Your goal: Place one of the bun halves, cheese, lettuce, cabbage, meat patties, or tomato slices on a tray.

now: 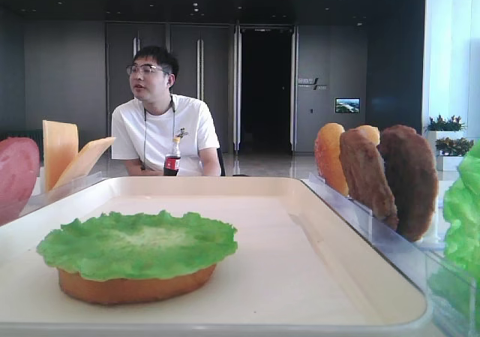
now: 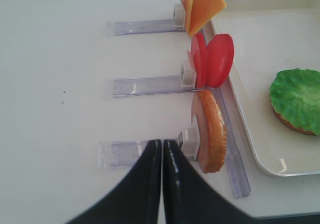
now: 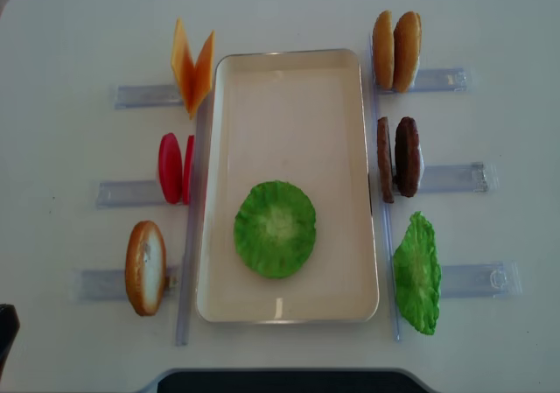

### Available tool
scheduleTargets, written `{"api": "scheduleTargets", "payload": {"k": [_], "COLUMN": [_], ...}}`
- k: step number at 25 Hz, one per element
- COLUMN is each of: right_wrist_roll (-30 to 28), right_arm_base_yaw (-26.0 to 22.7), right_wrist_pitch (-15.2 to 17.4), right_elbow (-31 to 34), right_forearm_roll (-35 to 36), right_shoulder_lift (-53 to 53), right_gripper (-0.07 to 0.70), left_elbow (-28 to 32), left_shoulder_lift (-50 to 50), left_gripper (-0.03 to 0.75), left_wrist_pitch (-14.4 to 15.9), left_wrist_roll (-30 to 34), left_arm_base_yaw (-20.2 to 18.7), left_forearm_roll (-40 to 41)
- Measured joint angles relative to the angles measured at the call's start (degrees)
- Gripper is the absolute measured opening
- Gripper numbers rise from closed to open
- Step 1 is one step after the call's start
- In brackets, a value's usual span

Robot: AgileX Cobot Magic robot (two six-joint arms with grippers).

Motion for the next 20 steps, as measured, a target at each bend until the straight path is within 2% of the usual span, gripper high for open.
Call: {"api": "scheduleTargets", "payload": {"k": [9,17,20], "right_wrist_roll": [0.0,0.0,0.0], "right_arm_base_yaw": [0.0,0.0,0.0], "right_wrist_pitch": [0.1,0.1,-0.4], "right_elbow": [4.8,6.1,8.4], "right_forearm_roll": [0.0,-0.1,0.0], "right_shoulder_lift": [-9.0,-9.6,-9.6], "right_gripper": [0.559,0.559,0.559], "left_elbow": [0.0,0.0,0.0], "left_shoulder_lift": [0.0,0.0,0.0], "left_gripper": [-0.001,-0.001,-0.001], "left_wrist_pitch": [0.0,0.0,0.0], "left_wrist_roll": [0.0,0.0,0.0], "left_arm_base_yaw": [0.0,0.0,0.0], "left_forearm_roll": [0.0,0.0,0.0]}}
